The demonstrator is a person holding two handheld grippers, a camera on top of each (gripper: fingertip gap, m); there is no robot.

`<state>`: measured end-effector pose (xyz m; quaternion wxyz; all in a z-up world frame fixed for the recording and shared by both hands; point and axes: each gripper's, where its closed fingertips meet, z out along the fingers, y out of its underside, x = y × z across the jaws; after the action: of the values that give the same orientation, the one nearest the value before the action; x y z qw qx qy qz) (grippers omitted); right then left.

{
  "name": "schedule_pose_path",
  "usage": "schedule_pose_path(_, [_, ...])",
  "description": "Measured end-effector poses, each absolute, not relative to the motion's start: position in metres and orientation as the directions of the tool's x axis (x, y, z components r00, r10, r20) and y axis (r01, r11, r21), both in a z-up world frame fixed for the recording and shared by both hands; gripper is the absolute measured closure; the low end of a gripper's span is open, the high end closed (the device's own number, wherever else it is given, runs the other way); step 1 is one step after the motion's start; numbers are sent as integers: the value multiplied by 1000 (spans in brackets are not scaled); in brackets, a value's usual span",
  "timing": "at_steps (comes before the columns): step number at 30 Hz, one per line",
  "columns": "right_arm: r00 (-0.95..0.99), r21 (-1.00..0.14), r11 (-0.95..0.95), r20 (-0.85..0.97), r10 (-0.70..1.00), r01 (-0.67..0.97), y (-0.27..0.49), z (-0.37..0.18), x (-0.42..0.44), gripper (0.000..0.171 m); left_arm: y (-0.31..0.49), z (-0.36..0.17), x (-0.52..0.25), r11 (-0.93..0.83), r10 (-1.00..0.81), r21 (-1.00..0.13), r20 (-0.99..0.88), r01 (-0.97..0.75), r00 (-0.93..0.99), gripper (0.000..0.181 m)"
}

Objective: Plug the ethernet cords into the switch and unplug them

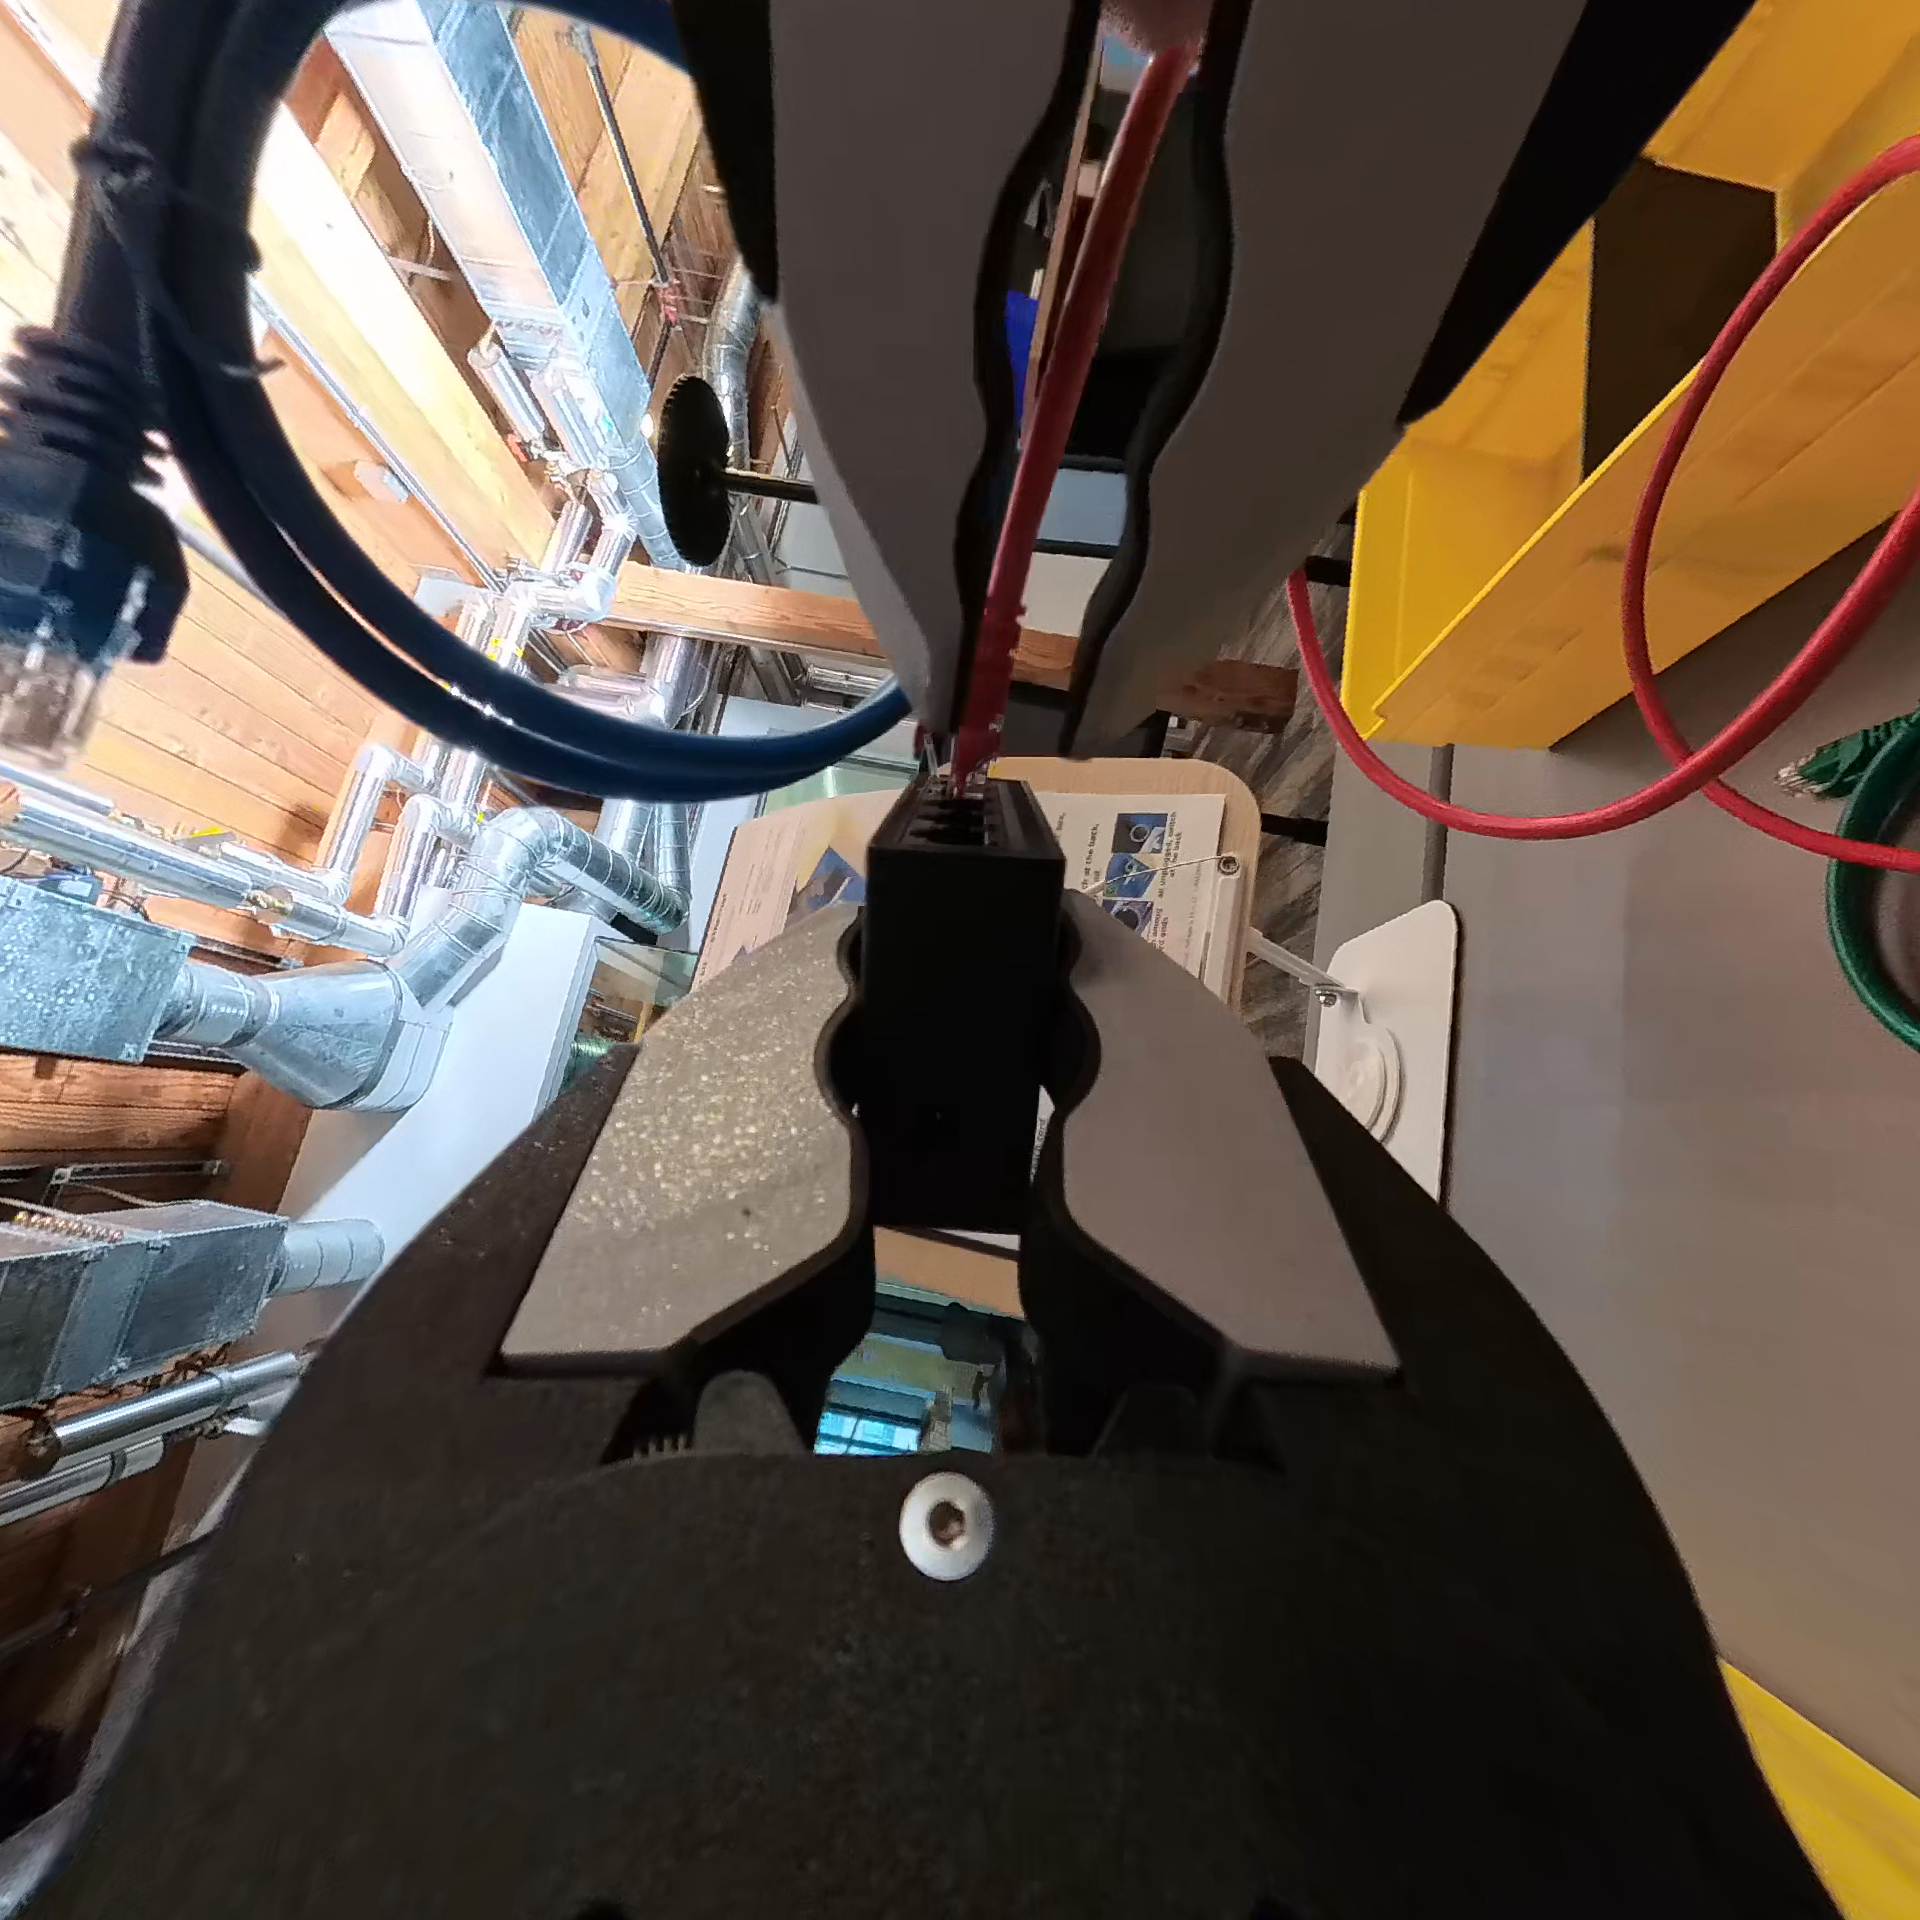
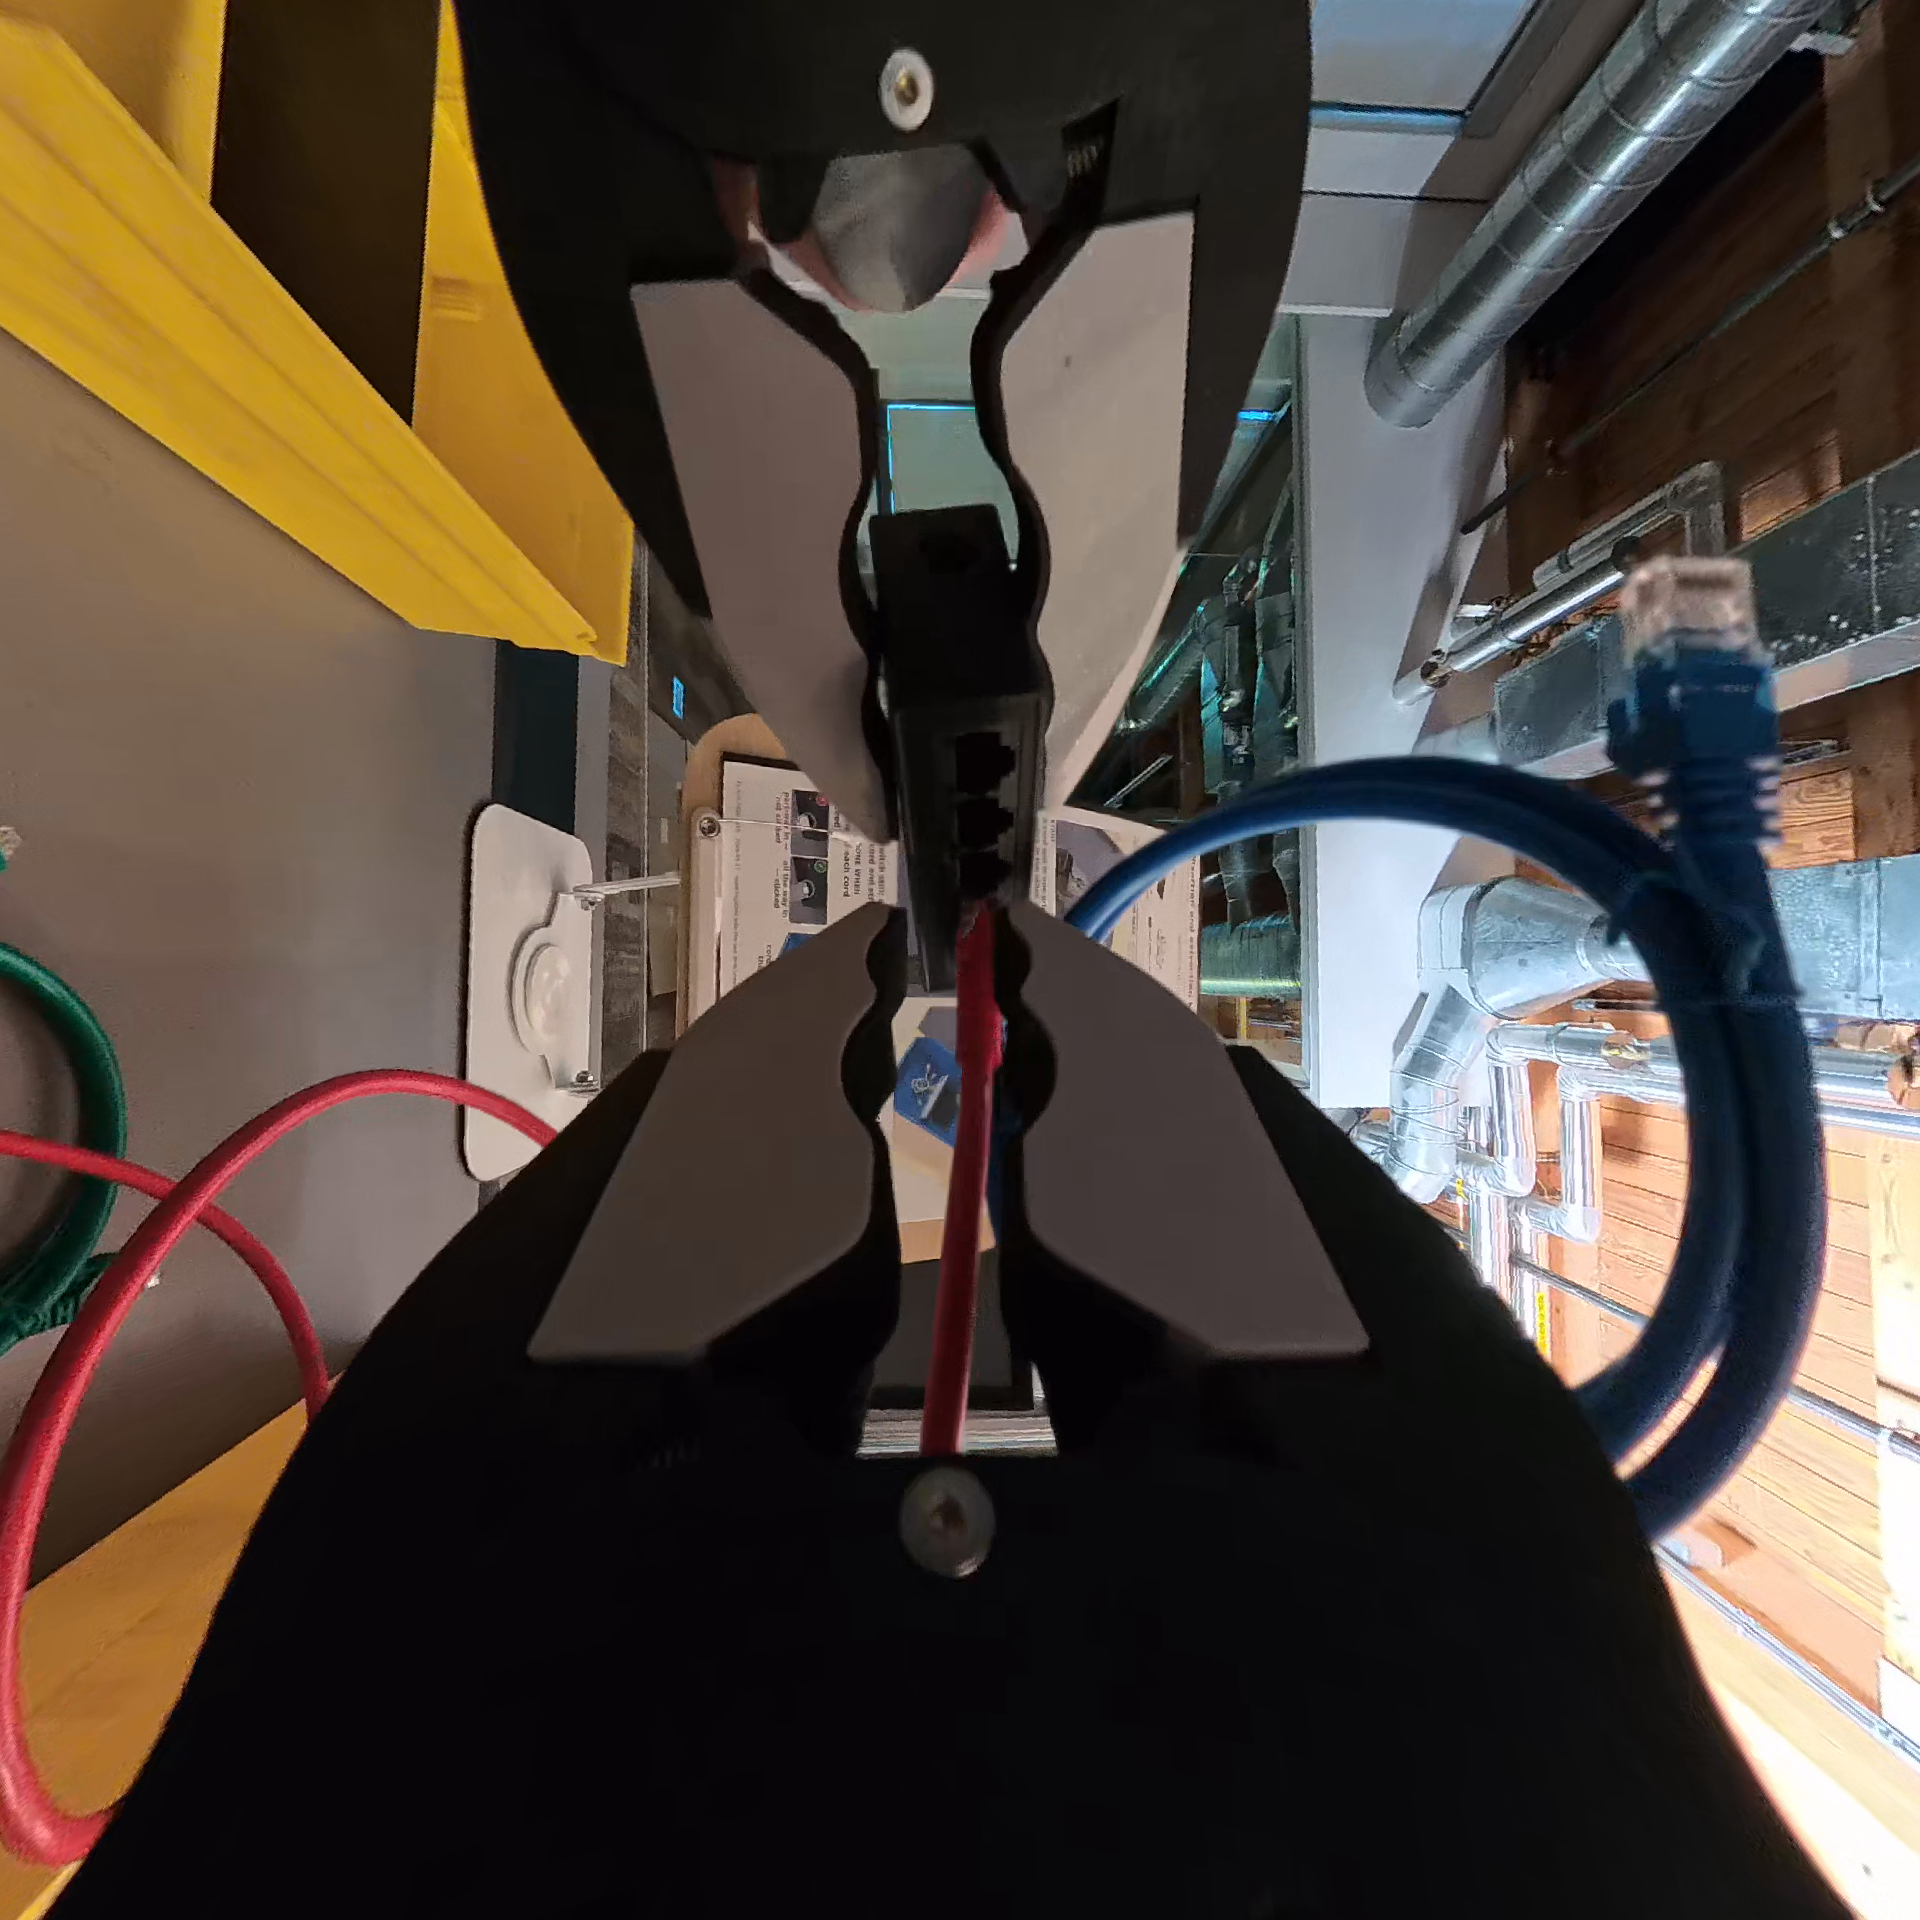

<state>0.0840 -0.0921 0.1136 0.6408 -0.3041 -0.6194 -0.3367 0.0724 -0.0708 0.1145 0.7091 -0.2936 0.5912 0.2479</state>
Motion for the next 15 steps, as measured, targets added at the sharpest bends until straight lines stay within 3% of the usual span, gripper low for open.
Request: schedule_pose_path(15, [8,13,524,999,-37,852,-89,118,92,146,-80,110,83,740,25,-88,-987,-667,158,152])
